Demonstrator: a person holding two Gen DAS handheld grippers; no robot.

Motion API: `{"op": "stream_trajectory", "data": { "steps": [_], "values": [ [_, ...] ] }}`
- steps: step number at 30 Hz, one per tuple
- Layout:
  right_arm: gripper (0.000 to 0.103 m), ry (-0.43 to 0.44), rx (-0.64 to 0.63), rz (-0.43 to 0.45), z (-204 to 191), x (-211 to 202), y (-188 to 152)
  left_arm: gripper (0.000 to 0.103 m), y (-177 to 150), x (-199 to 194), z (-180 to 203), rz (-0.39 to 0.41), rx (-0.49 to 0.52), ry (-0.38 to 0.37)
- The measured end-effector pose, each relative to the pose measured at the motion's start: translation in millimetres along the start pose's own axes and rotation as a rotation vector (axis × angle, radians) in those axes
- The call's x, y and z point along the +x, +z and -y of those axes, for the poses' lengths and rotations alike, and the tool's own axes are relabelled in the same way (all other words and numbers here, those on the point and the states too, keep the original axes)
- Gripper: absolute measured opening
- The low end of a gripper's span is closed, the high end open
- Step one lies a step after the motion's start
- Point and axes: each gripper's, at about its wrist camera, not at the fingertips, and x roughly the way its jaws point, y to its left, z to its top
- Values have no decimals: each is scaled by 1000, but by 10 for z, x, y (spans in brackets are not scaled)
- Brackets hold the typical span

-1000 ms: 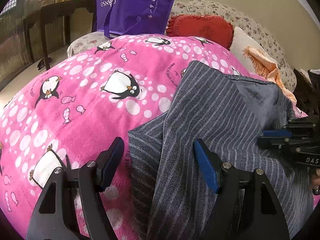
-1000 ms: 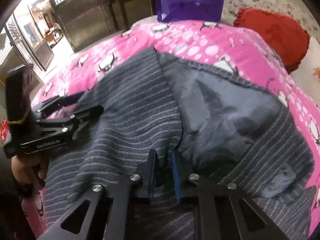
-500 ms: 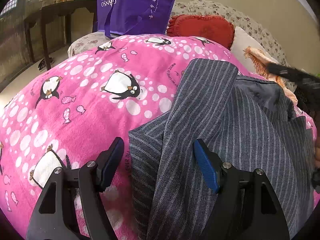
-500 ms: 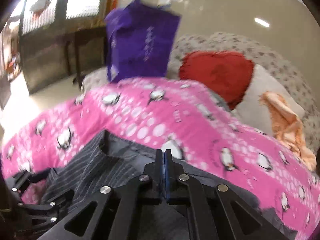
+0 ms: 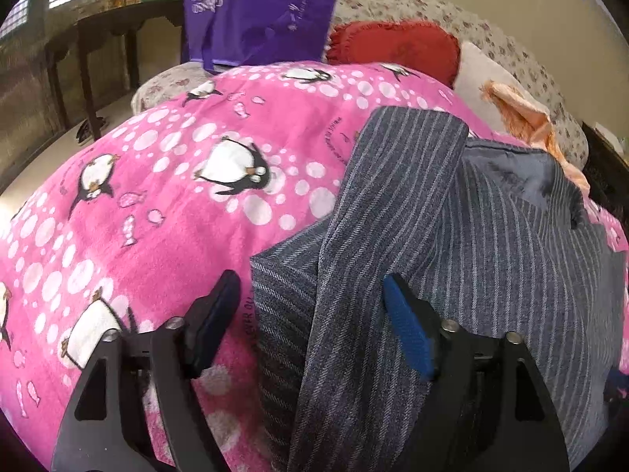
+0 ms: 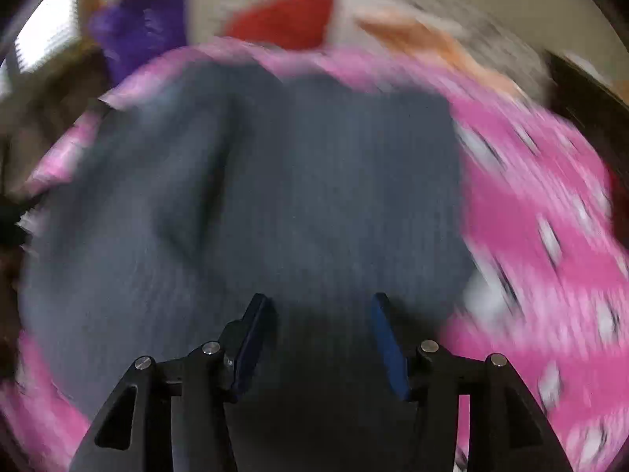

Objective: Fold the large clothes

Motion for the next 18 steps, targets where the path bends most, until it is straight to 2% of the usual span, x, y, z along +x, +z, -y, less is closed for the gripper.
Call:
{"op": "stream_trajectory", "data": {
  "steps": [1, 2, 3, 4, 5, 6, 8, 10, 12, 13, 14, 15, 16, 18],
  "values": [
    [40, 10, 50, 30, 88, -119, -63, 82, 8, 7, 18, -8, 12, 2],
    [40, -15, 59, 35, 95, -213, -80, 82, 26, -4, 32, -34, 35, -4],
    [40, -89, 44, 47, 63, -353, -85, 81, 46, -39, 34, -70, 52, -12],
    [40, -126, 30, 84, 14, -488, -84, 81, 61, -103, 28, -86, 55, -16],
    [40, -117, 30, 130, -20, -623, -99, 81, 58, -261, 3, -66, 39, -29],
    [41, -53, 37, 183, -75, -780, -136, 81, 35, -423, -11, -34, 27, -38],
    [42, 45, 13, 214, -200, -913, -232, 81, -94, -769, 27, 31, 44, -62],
    [43, 78, -10, 185, -280, -846, -403, 81, -328, -1004, 165, 59, 125, -109],
    [44, 66, 46, 97, -187, -593, -605, 81, -595, -1013, 345, 30, 238, -144],
    [48, 77, 102, 60, -87, -463, -725, 81, -713, -943, 417, -4, 290, -145],
    [62, 81, 140, 97, -21, -482, -774, 82, -866, -808, 472, -52, 346, -120],
    [70, 77, 191, 86, 59, -492, -810, 85, -931, -760, 471, -55, 359, -113],
    [70, 89, 246, 48, 142, -488, -840, 85, -946, -782, 416, -36, 338, -129],
    [60, 126, 342, 63, 299, -622, -904, 85, -897, -832, 315, -63, 280, -137]
  ]
}}
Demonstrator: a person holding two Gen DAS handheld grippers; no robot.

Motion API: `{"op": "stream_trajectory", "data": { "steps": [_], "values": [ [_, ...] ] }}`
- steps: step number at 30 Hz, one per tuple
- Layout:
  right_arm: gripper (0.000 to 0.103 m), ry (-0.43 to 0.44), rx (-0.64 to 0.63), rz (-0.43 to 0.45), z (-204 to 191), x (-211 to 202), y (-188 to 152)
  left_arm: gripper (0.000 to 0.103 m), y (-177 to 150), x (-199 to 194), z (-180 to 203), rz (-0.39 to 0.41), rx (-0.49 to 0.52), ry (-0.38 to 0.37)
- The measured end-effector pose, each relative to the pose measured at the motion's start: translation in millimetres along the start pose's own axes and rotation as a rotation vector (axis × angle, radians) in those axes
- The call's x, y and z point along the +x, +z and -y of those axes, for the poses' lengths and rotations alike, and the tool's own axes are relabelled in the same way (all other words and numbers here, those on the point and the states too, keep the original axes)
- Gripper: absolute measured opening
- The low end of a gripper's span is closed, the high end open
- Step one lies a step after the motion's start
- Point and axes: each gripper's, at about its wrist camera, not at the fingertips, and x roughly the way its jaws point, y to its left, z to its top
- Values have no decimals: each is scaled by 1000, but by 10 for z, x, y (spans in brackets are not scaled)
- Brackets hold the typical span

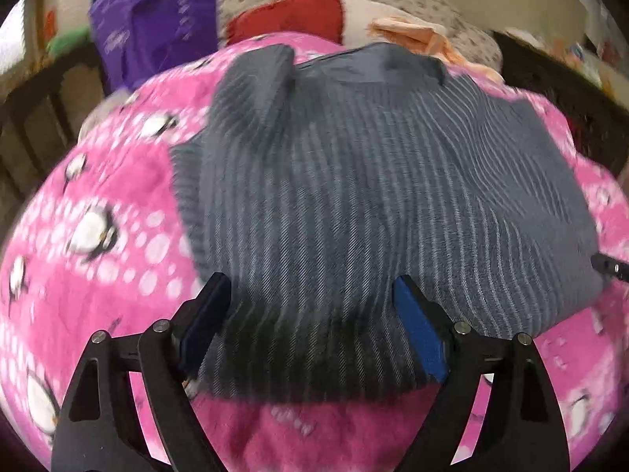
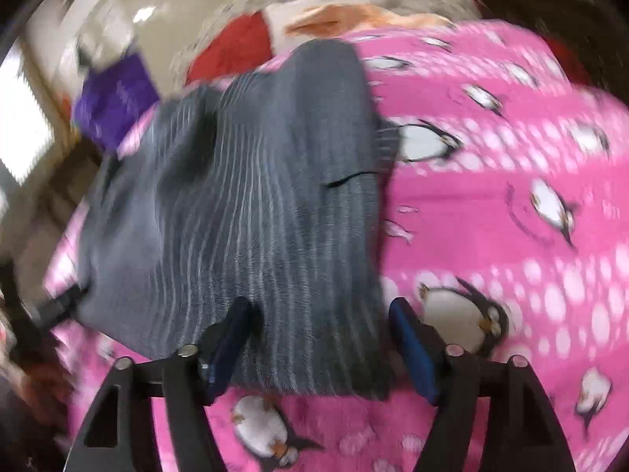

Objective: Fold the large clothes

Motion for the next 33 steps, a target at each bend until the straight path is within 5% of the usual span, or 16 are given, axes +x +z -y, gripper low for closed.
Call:
{"op": "stream_trajectory", "data": {
  "steps": [6, 11, 15, 18, 21, 25, 30, 33],
  "values": [
    [53, -32, 40, 67, 240, -417, -275, 85, -232, -296, -309, 16, -38, 29],
    [53, 164, -11, 93, -57, -542, -330, 85, -521, -319, -472, -3, -119, 13],
    [55, 352, 106, 7, -177, -328, -436, 85, -570, -355, -463, 23, -106, 16],
    [50, 312, 212, -42, -27, -114, -640, 89, -578, -344, -460, 23, -102, 8],
    [52, 282, 153, 7, -84, -146, -712, 101, -582, -304, -451, 26, -87, -30],
    [54, 218, 82, -11, -253, -129, -709, 102, -545, -263, -355, -2, -42, 13],
    [50, 146, 17, -50, -408, -121, -601, 102, -547, -394, -558, 20, -160, -53],
    [46, 89, -128, -1, -607, -270, -482, 99, -490, -436, -639, 28, -205, -60]
  ]
}}
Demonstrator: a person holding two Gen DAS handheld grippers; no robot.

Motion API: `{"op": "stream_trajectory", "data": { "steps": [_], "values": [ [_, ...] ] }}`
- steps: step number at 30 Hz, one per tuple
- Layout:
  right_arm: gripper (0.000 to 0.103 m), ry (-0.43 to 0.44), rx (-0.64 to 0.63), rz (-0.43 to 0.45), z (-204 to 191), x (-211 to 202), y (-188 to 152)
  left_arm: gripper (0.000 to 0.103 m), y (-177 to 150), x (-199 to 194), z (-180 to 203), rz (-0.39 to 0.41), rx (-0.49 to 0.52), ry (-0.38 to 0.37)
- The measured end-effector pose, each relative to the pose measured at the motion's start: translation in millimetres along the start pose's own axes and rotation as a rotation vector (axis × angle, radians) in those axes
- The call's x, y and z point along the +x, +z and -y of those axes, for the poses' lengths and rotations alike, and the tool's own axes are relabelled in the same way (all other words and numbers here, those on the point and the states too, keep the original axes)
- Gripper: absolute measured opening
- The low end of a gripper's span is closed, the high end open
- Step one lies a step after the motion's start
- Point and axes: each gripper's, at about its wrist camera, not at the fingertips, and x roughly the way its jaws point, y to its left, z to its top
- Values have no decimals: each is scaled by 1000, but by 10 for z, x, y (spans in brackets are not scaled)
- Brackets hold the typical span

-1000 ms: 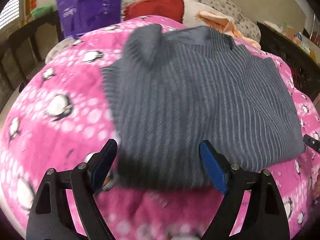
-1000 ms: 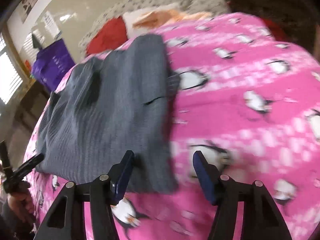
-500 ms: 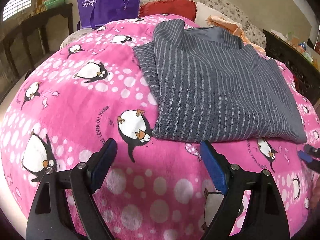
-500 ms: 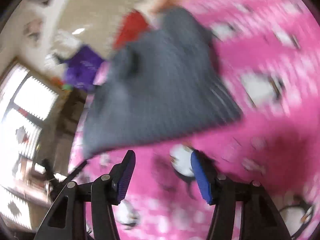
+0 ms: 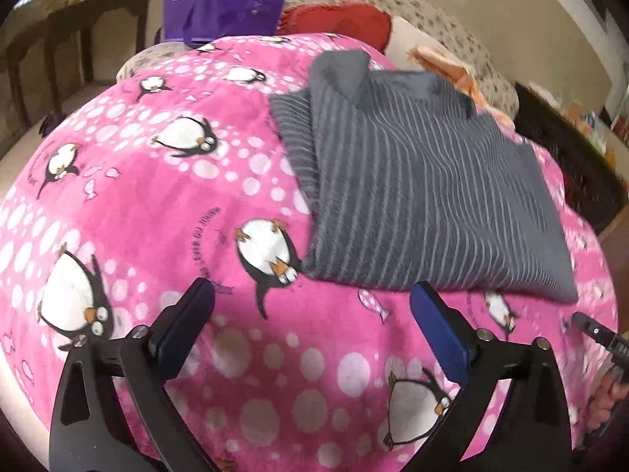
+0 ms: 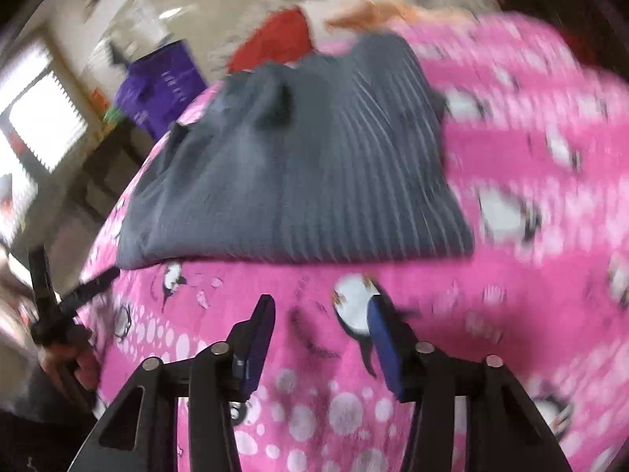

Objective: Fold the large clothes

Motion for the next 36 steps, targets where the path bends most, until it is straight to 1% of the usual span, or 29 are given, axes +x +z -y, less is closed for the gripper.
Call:
{"op": "stream_trajectory", "data": {
  "steps": [1, 3, 5, 7, 8, 9, 10, 11, 12, 13, 14, 15, 16, 17, 20, 24, 27, 36],
  "values": [
    [46, -37, -69, 50, -98, -75, 95, 98, 47, -4, 6, 2, -3, 9],
    [46, -83, -155, 126, -211, -143, 254, 98, 226, -15, 34, 18, -26, 8],
    [46, -117, -199, 187, -262, -130, 442, 98, 414, -46, 73, 54, -52, -9],
    [46, -137, -190, 178, -250, -5, 556, 98, 551, -78, 165, 102, -46, -33],
    [46, -156, -191, 169, -233, 73, 585, 98, 610, -60, 243, 124, -26, -49],
    [46, -173, -196, 160, -220, 166, 595, 97, 630, -13, 319, 125, 0, -30],
    [46, -190, -198, 142, -190, 272, 576, 93, 633, 47, 377, 118, 25, -5],
    [46, -199, -199, 126, -175, 343, 557, 84, 624, 149, 443, 103, 57, 18],
    [46, -210, -193, 112, -140, 391, 540, 82, 601, 218, 480, 95, 78, 31],
    [46, -221, -177, 85, -87, 510, 502, 82, 567, 298, 512, 88, 103, 51],
    [46, -217, -168, 79, -41, 559, 476, 82, 523, 404, 532, 74, 132, 78],
    [47, -209, -159, 93, -9, 585, 452, 82, 473, 525, 508, 45, 140, 89],
    [48, -203, -153, 103, 9, 590, 442, 82, 444, 598, 469, 22, 125, 77],
    [48, -206, -155, 103, 12, 587, 440, 83, 467, 601, 401, 19, 84, 46],
    [49, -205, -158, 116, 48, 600, 403, 85, 485, 629, 304, 3, 44, 2],
    [49, -202, -156, 125, 85, 603, 377, 85, 462, 606, 278, 14, 36, -12],
    [52, -216, -162, 127, 34, 586, 389, 85, 436, 580, 251, 19, 20, -35],
    [54, -250, -174, 120, -38, 603, 386, 86, 441, 561, 230, 32, -14, -81]
  ]
}}
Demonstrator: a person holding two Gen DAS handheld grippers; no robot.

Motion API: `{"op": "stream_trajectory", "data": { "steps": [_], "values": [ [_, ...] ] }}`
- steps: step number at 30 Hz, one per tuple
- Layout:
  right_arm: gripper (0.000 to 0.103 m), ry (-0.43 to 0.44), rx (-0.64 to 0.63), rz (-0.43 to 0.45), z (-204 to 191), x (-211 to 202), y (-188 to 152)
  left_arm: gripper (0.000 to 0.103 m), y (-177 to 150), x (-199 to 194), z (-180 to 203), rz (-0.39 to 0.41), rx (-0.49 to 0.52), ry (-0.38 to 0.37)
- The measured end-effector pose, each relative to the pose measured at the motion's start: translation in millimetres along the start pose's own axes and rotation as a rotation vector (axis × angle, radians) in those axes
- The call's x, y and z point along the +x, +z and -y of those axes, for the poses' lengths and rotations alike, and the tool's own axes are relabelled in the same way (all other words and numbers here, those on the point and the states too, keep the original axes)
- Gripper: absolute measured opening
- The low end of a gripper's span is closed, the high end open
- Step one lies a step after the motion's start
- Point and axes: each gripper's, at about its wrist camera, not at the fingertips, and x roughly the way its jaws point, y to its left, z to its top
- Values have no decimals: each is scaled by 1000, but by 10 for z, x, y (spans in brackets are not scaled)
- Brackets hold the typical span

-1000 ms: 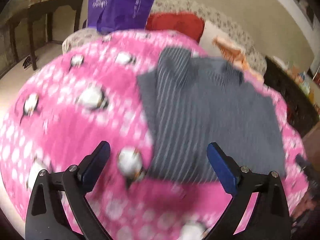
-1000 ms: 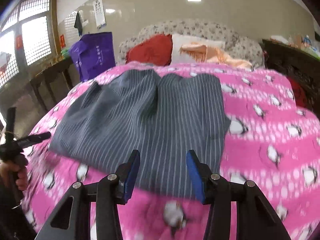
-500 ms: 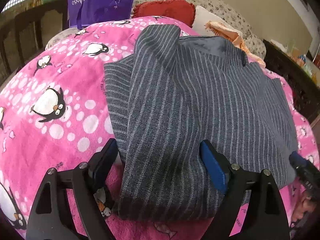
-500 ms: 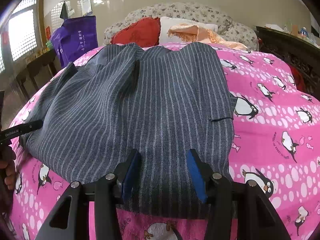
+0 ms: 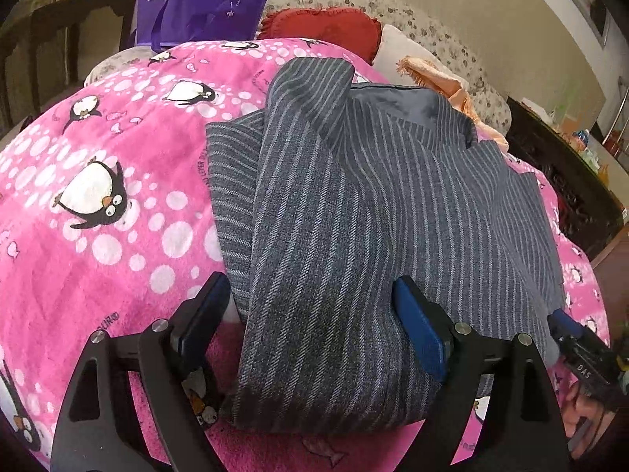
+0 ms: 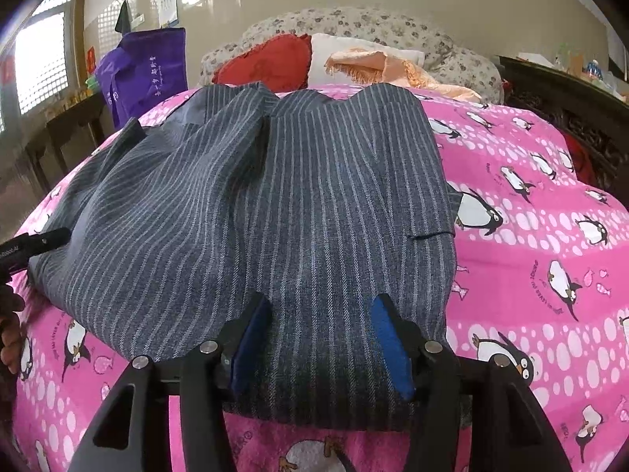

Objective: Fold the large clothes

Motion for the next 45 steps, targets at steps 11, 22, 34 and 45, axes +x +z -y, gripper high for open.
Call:
{"op": "stream_trajectory", "data": {
  "steps": [11, 22, 34, 45],
  "values": [
    [56, -7, 7, -15, -18, 43, 24, 86, -4, -32, -58, 16, -35, -49],
    [56, -12, 7, -16, -28, 53, 25, 86, -11, -32, -50, 17, -31, -47],
    [57, 18, 32, -8, 20, 30, 27, 86, 16, -60, -102, -17, -41, -73],
    [57, -67, 136, 70, 606, -533, 118, 87, 602, 112, -574, -127, -115, -128]
  ]
}}
